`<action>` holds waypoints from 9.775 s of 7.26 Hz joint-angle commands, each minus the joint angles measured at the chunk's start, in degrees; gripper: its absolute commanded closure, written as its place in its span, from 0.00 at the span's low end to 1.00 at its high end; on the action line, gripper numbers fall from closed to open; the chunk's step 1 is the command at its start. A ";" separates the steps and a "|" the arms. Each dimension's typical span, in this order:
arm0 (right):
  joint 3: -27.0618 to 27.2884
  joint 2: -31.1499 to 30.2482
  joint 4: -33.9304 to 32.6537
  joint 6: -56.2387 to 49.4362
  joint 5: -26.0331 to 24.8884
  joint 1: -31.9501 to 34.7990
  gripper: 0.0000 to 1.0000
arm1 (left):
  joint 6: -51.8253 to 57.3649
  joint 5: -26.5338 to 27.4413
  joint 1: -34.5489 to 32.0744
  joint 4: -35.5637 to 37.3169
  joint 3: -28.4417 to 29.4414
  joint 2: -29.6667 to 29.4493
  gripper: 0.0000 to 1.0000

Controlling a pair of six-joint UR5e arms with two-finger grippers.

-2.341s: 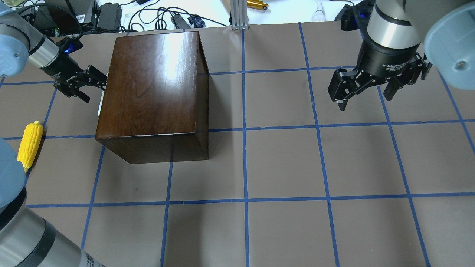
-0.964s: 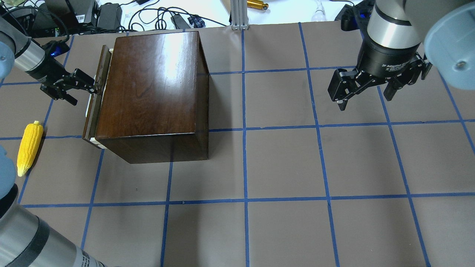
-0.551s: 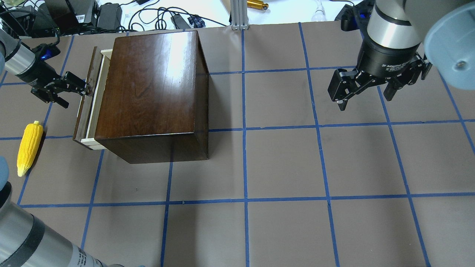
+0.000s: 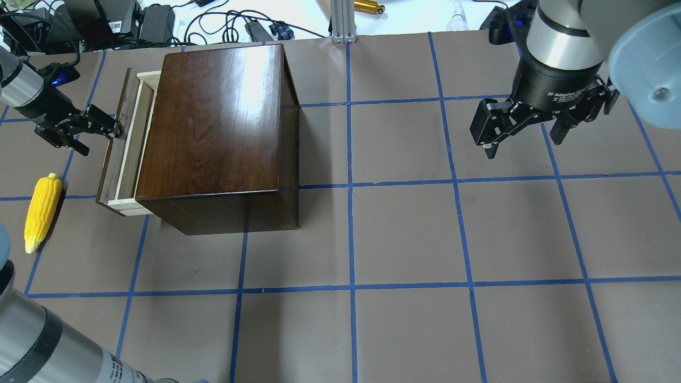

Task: Open drawer and put corn inside
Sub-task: 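Hook the drawer handle with the left gripper and pull the drawer outward, then release the handle and move the left gripper over the yellow corn, then lower the left gripper and grasp the yellow corn cob, then lift the corn with the left gripper and carry it over the open drawer, then lower the corn into the drawer and open the left gripper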

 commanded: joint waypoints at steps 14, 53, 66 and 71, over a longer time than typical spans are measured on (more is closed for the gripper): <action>0.00 0.00 -0.04 0.00 0.00 0.00 0.00 | 3.00 5.69 5.89 -1.17 -0.69 10.39 0.00; 0.00 0.00 -0.04 0.00 0.00 0.00 0.00 | -6.94 6.58 -9.59 8.33 -6.14 12.68 0.84; 0.00 0.00 0.05 0.00 0.00 0.00 0.00 | -8.50 6.84 -13.33 -1.04 -5.00 21.50 0.00; 0.00 0.00 -0.04 0.09 0.00 0.00 0.00 | -15.82 6.40 -18.41 -8.72 -6.40 30.43 0.00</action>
